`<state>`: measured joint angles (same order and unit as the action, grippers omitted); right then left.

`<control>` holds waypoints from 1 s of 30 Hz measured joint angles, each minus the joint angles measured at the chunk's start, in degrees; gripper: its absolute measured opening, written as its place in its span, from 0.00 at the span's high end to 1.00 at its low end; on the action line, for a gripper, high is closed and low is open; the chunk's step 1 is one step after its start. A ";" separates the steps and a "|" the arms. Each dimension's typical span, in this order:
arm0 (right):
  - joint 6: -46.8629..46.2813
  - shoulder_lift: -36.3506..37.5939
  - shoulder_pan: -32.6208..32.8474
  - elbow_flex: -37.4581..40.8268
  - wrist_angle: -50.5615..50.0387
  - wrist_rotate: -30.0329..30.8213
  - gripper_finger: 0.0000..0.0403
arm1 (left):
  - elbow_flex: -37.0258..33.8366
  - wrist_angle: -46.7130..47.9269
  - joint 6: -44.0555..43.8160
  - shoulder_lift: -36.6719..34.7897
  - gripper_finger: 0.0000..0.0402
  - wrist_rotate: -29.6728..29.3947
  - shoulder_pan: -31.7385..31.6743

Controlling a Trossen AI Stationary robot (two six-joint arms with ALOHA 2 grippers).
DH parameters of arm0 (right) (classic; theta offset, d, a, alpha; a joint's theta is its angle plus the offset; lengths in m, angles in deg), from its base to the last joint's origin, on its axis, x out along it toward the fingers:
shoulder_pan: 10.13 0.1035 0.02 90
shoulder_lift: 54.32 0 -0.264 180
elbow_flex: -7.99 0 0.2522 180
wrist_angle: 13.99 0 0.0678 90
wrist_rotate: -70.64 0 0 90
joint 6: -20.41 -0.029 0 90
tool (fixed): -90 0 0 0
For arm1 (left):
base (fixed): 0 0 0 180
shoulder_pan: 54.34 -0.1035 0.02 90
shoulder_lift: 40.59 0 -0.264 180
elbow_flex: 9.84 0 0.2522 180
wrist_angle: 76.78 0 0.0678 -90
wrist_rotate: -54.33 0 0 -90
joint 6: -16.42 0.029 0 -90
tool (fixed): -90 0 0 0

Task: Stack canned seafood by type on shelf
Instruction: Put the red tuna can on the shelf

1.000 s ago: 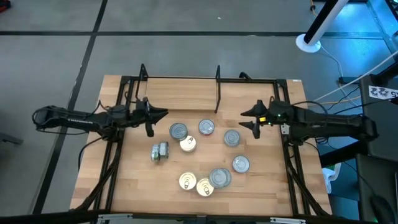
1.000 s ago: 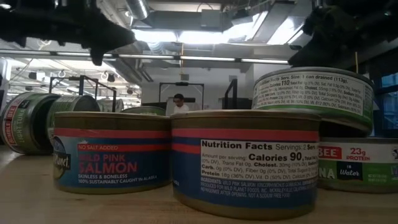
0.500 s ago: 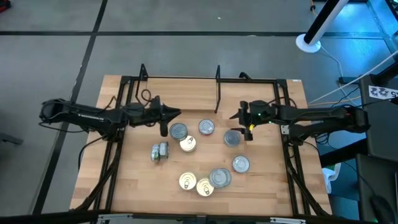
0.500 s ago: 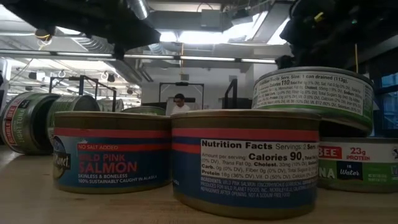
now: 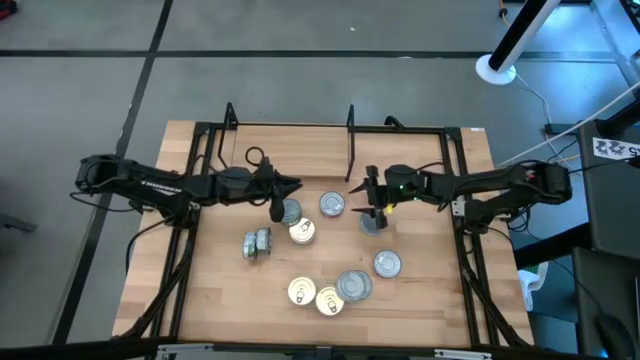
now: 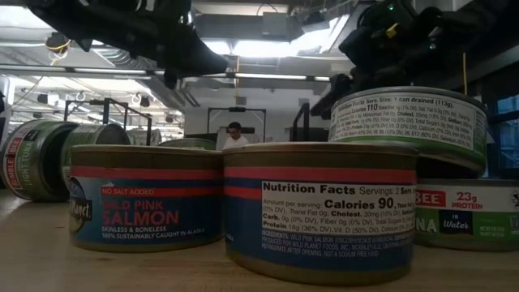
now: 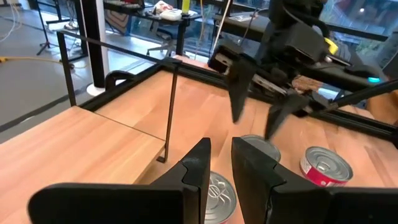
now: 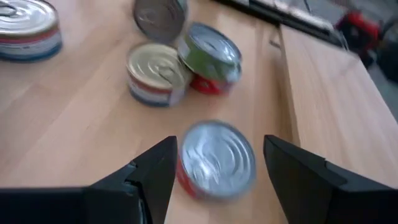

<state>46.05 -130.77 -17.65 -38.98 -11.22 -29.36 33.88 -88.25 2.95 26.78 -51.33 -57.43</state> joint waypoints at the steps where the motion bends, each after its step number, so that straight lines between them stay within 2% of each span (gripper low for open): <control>1: 1.00 -0.93 0.83 -0.08 0.90 0.00 0.40 | 0.07 0.02 -0.04 0.13 0.85 0.00 0.00; 10: 7.66 -10.98 6.56 -6.86 -3.90 7.27 0.40 | 0.14 -0.92 -1.33 0.51 0.85 0.02 0.00; 21: 7.79 -20.90 6.80 -19.77 -19.65 12.70 0.40 | 0.14 -0.74 -1.38 0.51 0.85 0.01 0.00; 27: 7.78 -23.03 6.80 -20.69 -22.83 15.44 0.41 | 0.14 -0.74 -1.45 0.51 0.85 0.02 0.00; 30: 7.77 -23.80 6.80 -20.65 -23.86 15.89 0.45 | 0.14 -0.74 -1.49 0.51 0.85 0.00 0.00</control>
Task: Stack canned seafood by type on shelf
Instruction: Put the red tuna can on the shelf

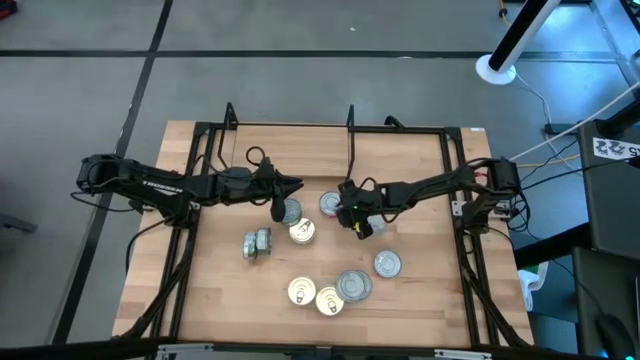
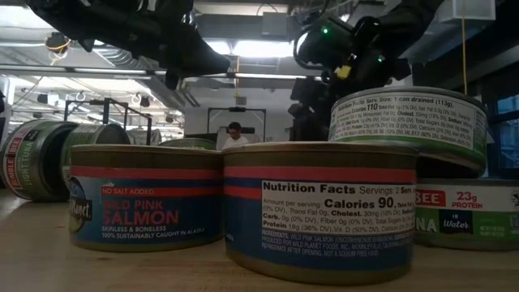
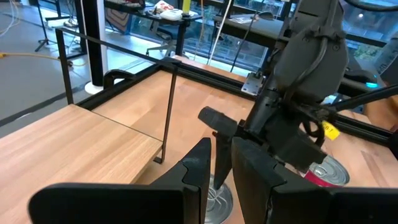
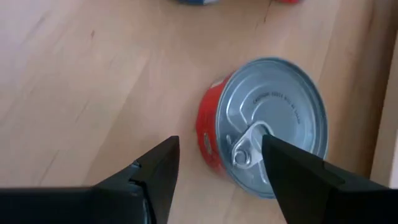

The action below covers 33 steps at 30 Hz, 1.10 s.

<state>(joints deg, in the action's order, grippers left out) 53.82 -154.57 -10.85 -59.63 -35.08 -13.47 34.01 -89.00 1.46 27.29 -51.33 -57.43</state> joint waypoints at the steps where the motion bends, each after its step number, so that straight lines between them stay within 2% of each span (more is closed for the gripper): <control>1: 0.00 -0.22 0.00 -0.02 0.20 0.00 0.46 | 0.00 0.00 0.00 0.00 0.85 0.00 0.00; 9: -0.39 -0.21 0.00 0.00 -0.10 -0.01 0.63 | 0.00 0.04 0.04 0.00 0.85 0.02 0.00; 16: -0.44 -0.20 0.00 0.00 -0.04 -0.37 0.74 | -0.02 0.04 0.00 0.00 0.85 0.01 0.00; 21: -0.57 -0.17 0.00 0.00 0.06 -2.05 0.77 | -0.02 0.05 -0.02 0.00 0.85 0.02 0.00; 33: -0.18 -0.14 0.02 0.02 3.21 -3.11 0.77 | -0.02 0.07 -0.09 0.00 0.85 0.00 0.00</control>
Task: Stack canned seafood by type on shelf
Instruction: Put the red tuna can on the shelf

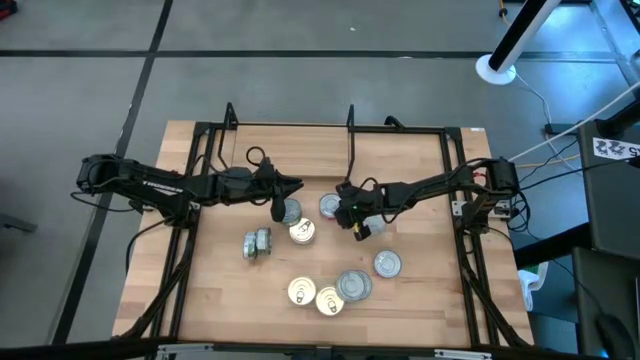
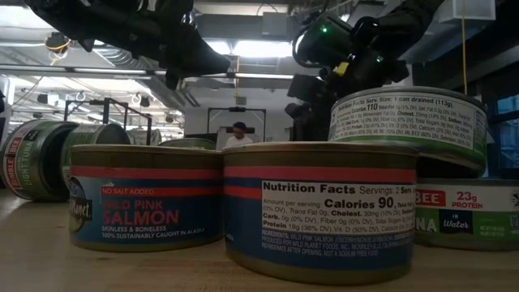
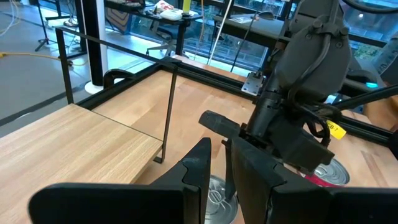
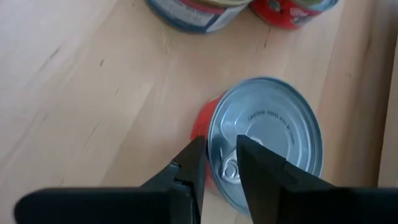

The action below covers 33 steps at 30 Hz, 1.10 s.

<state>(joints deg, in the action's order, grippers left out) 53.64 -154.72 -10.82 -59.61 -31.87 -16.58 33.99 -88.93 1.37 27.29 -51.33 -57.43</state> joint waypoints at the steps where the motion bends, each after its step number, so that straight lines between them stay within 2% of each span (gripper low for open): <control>1: 0.01 0.00 0.00 0.00 0.26 -0.26 0.77 | 0.00 0.00 0.00 0.00 0.85 0.02 0.00; 23: 0.16 -1.30 0.00 -0.07 -1.58 -1.70 0.78 | 0.00 0.04 0.02 0.00 0.85 0.02 -0.02; 33: 0.25 -4.18 0.07 -0.23 0.08 3.18 0.78 | -0.02 0.26 0.00 0.00 0.85 0.00 0.00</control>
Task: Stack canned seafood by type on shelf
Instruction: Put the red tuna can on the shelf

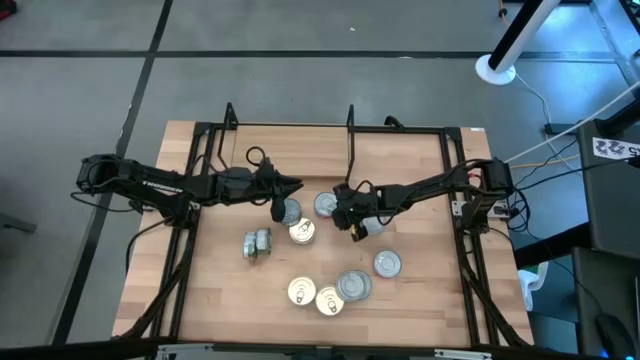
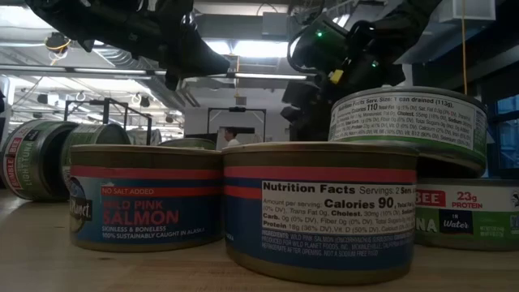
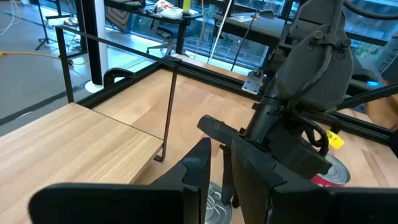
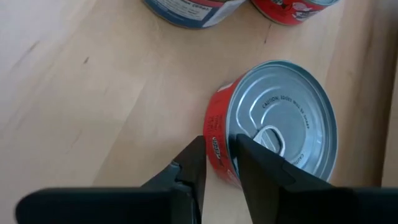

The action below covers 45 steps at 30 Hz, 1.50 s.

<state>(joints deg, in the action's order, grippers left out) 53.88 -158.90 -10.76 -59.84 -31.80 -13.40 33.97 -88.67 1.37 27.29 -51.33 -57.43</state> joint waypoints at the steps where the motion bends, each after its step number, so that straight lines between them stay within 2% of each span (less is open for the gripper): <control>1: 0.00 -0.04 0.00 0.06 0.44 0.06 0.79 | 0.00 0.00 0.02 0.00 0.85 0.00 0.00; 10: -0.66 -0.19 -0.05 0.10 1.84 1.50 0.98 | 0.00 -0.02 0.02 0.00 0.85 0.02 0.00; 17: -1.97 -0.21 -0.09 -0.24 1.36 1.59 0.99 | -0.04 -0.36 0.00 0.00 0.85 0.01 0.00; 26: -2.41 -0.67 -0.15 -4.83 -1.59 0.86 0.99 | -0.04 -1.46 0.11 0.00 0.85 0.01 1.02; 35: -6.18 -0.67 -0.17 -9.62 -8.86 0.11 1.00 | 0.15 -8.13 7.06 -0.02 0.85 0.04 3.81; 39: -6.54 -0.58 -0.17 -11.06 -9.77 0.21 1.00 | 1.30 -8.07 8.13 -0.02 0.78 0.04 4.26; 45: -7.23 -0.48 -0.17 -13.89 -11.65 0.43 1.00 | 2.05 -7.98 12.77 0.11 0.61 0.02 4.24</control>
<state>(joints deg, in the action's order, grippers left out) 46.65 -159.38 -10.93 -73.73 -43.44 -12.97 36.02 -96.65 14.15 27.40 -51.31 -53.19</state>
